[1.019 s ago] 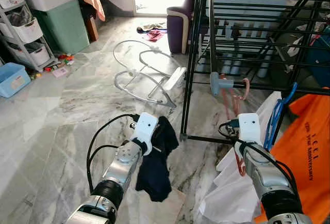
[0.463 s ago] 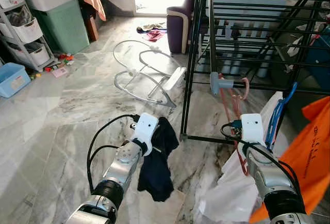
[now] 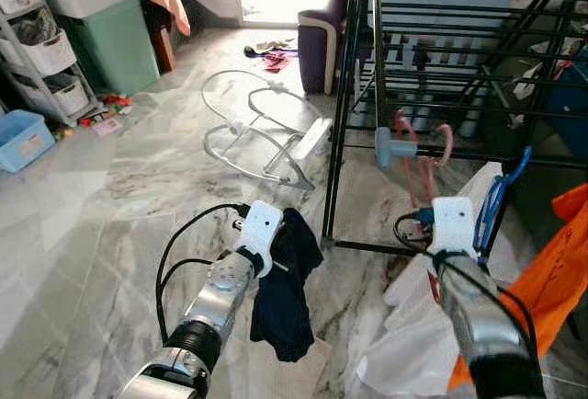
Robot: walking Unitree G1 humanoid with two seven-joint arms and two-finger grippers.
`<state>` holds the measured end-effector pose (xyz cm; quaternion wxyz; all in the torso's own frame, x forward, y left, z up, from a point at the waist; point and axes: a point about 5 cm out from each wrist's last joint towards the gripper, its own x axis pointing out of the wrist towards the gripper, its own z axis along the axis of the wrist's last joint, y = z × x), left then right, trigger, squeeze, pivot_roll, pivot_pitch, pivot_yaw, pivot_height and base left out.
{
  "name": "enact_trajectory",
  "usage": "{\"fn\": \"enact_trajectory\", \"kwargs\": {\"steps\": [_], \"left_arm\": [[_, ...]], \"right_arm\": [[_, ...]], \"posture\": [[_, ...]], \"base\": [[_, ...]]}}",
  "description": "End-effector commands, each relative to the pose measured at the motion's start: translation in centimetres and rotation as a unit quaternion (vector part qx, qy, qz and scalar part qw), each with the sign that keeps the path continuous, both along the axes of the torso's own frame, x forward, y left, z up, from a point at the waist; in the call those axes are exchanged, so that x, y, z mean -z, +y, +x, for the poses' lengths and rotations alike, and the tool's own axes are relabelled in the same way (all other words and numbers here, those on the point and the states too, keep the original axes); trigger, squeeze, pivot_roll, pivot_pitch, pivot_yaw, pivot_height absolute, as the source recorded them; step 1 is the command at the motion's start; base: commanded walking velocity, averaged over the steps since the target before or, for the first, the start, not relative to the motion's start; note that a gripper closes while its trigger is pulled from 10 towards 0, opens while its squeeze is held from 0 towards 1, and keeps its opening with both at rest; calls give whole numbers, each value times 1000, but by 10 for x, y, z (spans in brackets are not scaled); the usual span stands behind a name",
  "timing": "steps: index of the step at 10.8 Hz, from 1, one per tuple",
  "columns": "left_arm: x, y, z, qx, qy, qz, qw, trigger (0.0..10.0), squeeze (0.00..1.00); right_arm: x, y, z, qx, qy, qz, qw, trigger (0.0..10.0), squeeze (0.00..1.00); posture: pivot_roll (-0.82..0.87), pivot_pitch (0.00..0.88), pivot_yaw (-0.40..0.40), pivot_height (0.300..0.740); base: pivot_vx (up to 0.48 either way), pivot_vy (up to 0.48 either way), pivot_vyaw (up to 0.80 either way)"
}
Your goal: Hang hanger
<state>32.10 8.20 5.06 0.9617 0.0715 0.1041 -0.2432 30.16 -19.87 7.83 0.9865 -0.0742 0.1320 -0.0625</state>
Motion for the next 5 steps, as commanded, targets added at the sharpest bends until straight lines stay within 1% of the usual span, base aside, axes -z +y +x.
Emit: {"fn": "enact_trajectory", "kwargs": {"steps": [1,2,4,5], "left_arm": [[-9,-1,7,-3,-19,9,1000,10000,0],[-11,1,7,-3,-27,11,1000,10000,0],[-10,6,8,-7,-37,32,999,10000,0],[-9,6,7,-14,-39,38,998,10000,0]], "right_arm": [[-23,6,-1,1,-65,3,998,0,0],[-18,13,-14,5,-71,8,997,0,0],[5,30,-53,22,-69,37,997,0,0],[8,35,-64,28,-71,48,996,0,0]], "posture": [[-42,0,4,740],[-43,0,3,740],[-52,0,4,740],[-57,0,6,740]], "base": [[0,0,0],[0,0,0],[0,0,0],[0,0,0]]}}
